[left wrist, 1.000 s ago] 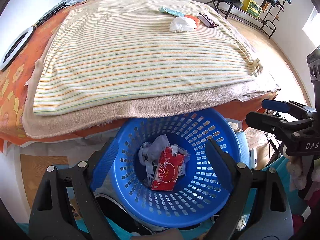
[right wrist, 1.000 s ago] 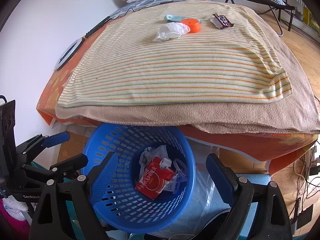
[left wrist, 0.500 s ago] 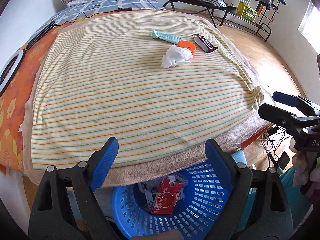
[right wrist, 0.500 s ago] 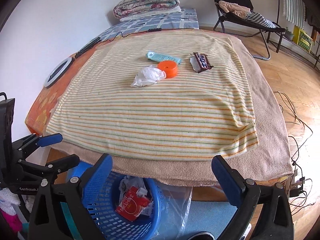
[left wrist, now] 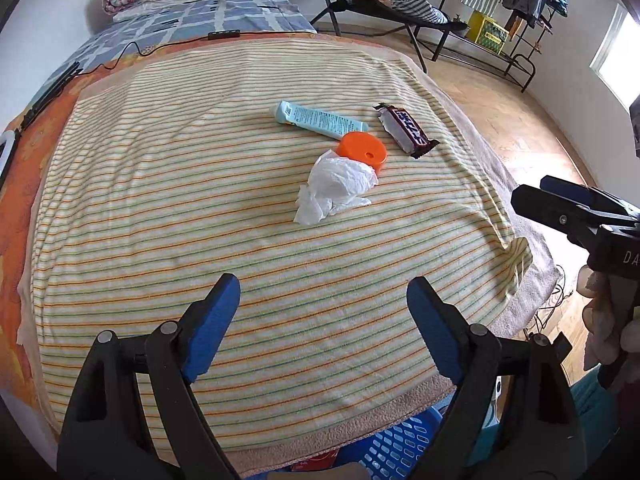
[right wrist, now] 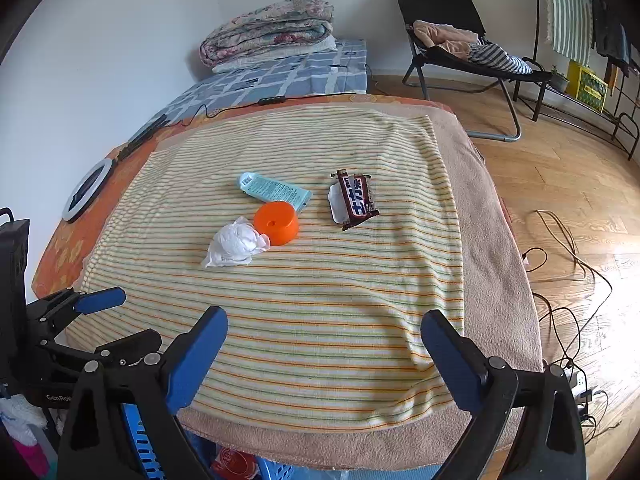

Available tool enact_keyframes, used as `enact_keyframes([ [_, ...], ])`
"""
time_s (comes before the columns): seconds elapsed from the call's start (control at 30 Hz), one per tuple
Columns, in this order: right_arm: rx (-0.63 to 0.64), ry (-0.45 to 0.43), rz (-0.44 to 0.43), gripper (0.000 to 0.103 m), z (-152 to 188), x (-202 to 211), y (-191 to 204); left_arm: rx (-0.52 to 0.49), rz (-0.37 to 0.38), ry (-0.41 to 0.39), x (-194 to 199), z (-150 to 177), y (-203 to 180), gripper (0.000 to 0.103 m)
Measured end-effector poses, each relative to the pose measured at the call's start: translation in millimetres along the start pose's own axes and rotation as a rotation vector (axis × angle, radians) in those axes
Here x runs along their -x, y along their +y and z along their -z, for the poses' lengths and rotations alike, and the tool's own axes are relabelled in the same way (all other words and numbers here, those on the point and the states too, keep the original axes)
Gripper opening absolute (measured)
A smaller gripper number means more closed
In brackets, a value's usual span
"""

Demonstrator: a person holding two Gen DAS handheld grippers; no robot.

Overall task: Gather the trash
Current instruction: 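Close left tool on the white plastic bag while right tool reaches the chocolate bar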

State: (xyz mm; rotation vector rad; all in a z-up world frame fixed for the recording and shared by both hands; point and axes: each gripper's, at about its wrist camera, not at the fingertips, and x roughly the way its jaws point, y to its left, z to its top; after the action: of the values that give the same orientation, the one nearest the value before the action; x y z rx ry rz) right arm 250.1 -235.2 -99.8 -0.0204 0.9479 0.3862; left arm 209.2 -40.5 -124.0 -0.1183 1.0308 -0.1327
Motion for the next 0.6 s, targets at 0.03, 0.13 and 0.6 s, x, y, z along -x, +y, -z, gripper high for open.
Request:
enact_keyframes([
  [0.03, -0.002, 0.002, 0.001, 0.098, -5.1, -3.1, -3.8, 0.002, 0.003, 0.000, -3.2, -4.2, 0.1, 0.087],
  [0.13, -0.004, 0.009, 0.007, 0.097, -19.1, -13.9, -12.0, 0.007, 0.009, 0.000, -12.0, -14.8, 0.1, 0.086],
  [0.6, -0.001, 0.039, 0.030, 0.089, -69.7, -67.3, -32.7, -0.012, 0.023, 0.020, -50.1, -51.3, 2.4, 0.079],
])
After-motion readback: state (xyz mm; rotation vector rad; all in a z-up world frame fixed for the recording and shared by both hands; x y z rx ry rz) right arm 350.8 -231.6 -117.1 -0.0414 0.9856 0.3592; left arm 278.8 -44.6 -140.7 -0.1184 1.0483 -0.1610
